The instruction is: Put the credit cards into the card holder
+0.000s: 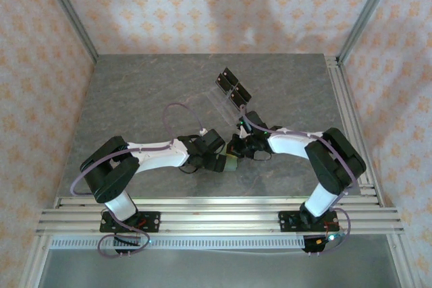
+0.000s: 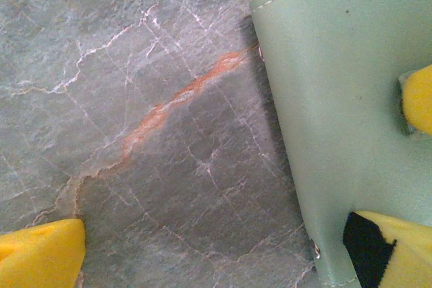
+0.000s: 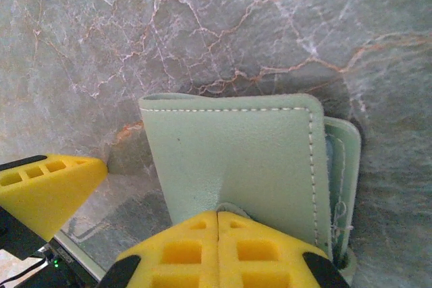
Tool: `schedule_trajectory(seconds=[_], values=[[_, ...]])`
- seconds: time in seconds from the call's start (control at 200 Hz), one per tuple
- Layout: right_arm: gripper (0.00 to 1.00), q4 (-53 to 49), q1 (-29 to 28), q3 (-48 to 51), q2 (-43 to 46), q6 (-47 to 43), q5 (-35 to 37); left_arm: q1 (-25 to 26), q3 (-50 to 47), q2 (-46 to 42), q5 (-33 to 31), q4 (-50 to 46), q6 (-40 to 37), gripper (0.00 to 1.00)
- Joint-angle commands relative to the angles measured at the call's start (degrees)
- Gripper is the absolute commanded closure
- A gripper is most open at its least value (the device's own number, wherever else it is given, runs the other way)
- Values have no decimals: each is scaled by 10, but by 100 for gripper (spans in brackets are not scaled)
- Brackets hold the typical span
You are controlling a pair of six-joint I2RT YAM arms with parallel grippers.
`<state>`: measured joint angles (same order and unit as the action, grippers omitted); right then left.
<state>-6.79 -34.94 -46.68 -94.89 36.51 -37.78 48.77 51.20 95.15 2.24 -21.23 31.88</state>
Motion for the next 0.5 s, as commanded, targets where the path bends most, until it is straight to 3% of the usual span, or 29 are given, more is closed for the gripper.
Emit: schedule_trajectory(seconds=[0.0, 0.495], values=[[100, -78, 3, -28, 18, -13, 36, 14, -9, 27, 30, 15, 9, 0], [100, -85, 0, -44, 42, -8, 18, 14, -8, 30, 30, 16, 8, 0]])
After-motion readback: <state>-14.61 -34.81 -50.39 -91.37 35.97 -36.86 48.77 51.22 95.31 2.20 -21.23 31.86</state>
